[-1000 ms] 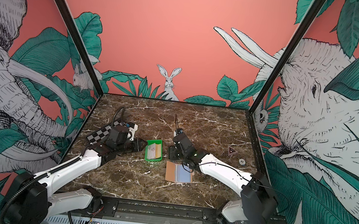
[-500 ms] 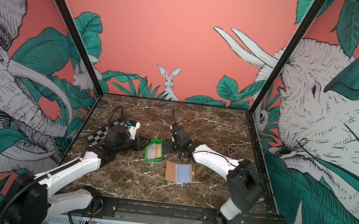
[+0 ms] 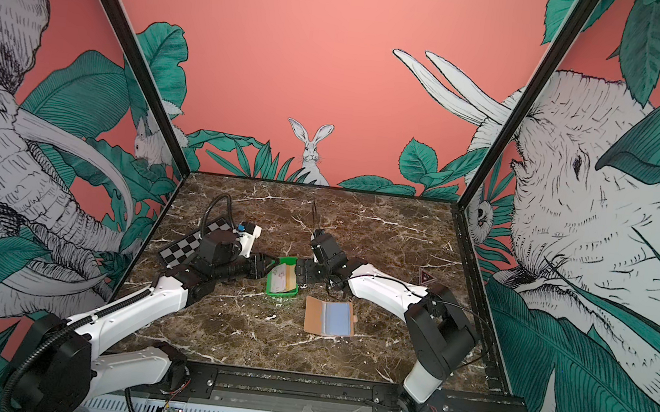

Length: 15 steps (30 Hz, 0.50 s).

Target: Put the credit cards into the card holder

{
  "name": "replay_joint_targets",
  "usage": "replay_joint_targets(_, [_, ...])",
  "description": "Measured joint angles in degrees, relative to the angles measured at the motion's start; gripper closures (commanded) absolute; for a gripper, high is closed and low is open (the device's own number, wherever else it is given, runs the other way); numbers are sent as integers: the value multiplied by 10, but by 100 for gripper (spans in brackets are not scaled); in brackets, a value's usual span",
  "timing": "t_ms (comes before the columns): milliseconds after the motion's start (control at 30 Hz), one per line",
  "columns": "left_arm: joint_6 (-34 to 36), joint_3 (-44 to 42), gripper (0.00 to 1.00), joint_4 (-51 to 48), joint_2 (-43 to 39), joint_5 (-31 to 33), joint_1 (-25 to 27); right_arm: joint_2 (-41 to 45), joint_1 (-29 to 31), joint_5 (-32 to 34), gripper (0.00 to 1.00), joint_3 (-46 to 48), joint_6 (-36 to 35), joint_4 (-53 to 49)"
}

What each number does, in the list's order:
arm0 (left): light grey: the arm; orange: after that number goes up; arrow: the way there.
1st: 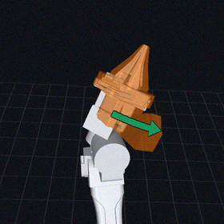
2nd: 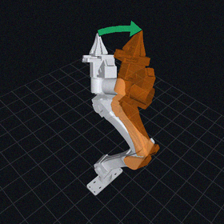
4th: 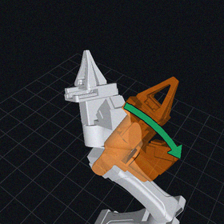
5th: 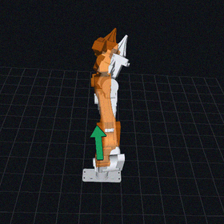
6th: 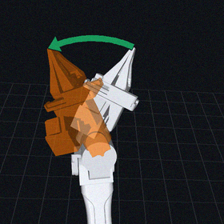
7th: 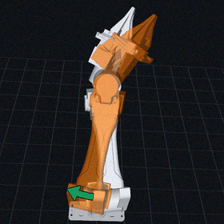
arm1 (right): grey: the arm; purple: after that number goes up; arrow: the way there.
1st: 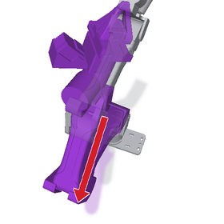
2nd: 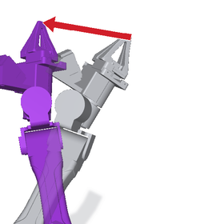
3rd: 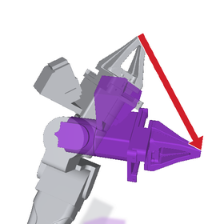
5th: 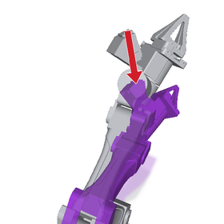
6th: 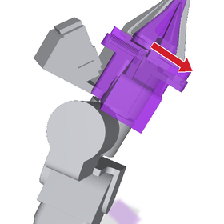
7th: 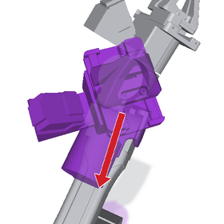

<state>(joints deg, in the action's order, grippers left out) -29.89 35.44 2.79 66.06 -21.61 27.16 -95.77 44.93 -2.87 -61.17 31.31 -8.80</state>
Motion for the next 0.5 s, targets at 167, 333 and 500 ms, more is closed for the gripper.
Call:
replay_joint_targets(167, [2,13,66,-20,35,-8,0,-16,0,-11,8,0,4,13])
replay_joint_targets(333, [4,33,71,-60,63,1,0,-49,0,-41,8,-17,11,20])
replay_joint_targets(500, [12,52,73,-107,76,28,0,-72,0,-61,9,-33,34,32])
